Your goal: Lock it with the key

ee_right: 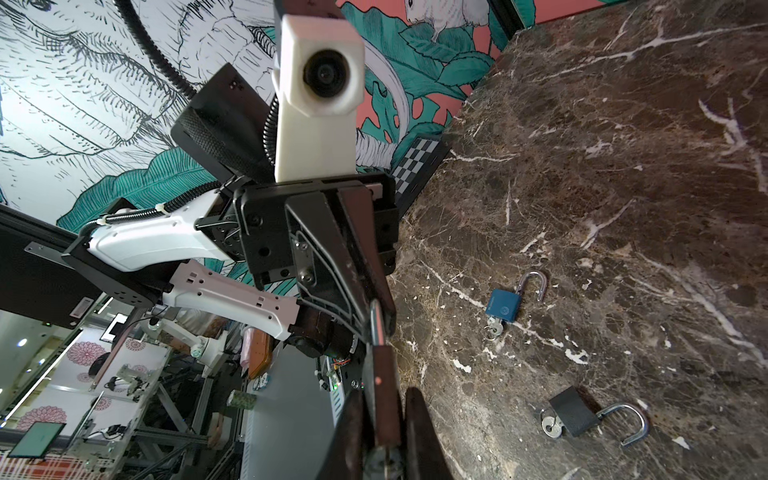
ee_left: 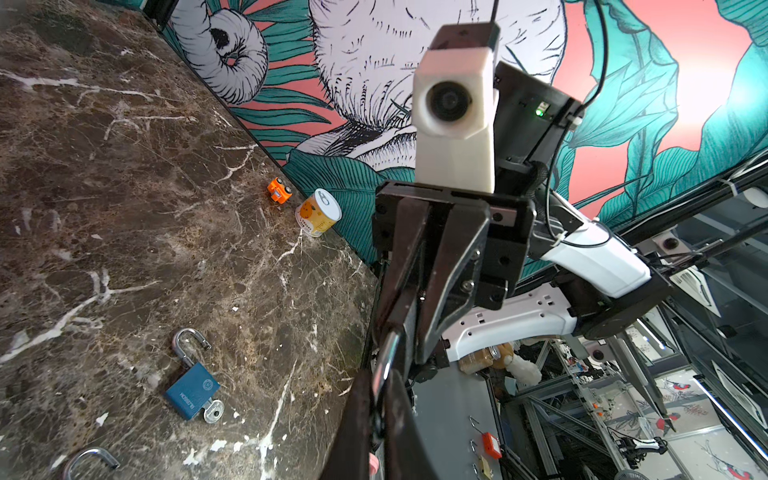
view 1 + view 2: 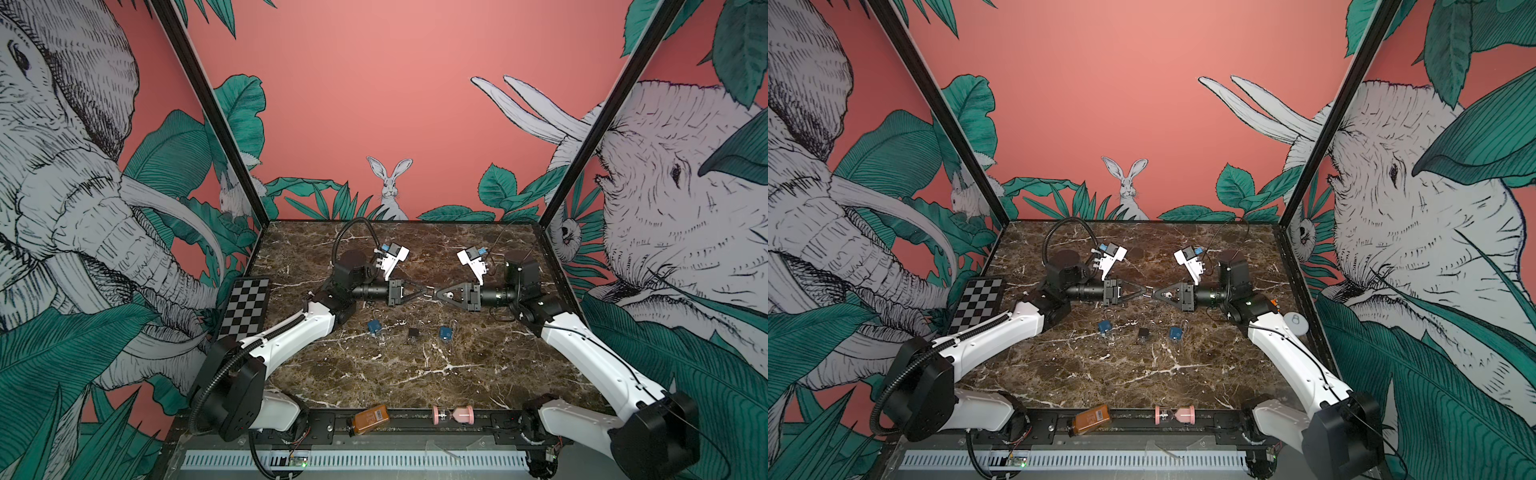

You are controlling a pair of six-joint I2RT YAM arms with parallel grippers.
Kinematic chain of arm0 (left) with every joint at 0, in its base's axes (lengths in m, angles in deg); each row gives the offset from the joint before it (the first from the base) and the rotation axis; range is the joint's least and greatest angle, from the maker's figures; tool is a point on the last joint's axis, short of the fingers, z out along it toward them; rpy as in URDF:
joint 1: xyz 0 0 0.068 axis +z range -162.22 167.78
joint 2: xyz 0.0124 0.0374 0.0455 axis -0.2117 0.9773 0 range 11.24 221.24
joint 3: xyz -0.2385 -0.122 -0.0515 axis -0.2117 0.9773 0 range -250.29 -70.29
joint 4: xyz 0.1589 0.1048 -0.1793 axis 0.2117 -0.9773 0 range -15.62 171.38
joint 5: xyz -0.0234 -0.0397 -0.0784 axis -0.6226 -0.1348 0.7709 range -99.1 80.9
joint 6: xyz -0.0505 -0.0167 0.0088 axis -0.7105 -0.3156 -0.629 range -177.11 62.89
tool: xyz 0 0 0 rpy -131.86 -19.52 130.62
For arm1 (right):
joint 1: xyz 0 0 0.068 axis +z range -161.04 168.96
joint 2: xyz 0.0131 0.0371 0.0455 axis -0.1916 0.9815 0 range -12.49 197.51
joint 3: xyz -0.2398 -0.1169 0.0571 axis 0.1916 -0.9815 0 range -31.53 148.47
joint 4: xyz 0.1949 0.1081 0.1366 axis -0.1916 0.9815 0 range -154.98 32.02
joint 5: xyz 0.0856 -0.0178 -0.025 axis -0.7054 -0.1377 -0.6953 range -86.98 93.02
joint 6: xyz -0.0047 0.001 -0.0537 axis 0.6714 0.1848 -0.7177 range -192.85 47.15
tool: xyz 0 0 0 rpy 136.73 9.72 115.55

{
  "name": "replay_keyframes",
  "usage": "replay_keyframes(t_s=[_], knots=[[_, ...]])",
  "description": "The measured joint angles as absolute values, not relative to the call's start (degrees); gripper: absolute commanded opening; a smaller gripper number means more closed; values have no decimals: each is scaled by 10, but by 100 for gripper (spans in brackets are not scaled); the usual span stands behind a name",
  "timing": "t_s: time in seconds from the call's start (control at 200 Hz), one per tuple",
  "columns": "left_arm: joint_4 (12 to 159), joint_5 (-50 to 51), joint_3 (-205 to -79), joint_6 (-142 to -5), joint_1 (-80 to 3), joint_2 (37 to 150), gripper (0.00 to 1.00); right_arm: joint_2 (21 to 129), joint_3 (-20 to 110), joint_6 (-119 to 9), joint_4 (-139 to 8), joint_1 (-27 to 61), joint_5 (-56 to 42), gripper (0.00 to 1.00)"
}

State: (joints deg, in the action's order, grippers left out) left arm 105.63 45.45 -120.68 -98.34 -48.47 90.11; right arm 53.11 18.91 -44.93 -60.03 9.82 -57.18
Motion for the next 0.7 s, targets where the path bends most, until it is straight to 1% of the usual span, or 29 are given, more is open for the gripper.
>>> replay_keyframes(t_s=[0.385,0.7], knots=[[1036,410,-1208,-947,-503,899,0,545,164,-385,-666,93,-596,0],[1036,392,-1209,-948,-507,899,0,562,164,-377,-689,90,-603,0]])
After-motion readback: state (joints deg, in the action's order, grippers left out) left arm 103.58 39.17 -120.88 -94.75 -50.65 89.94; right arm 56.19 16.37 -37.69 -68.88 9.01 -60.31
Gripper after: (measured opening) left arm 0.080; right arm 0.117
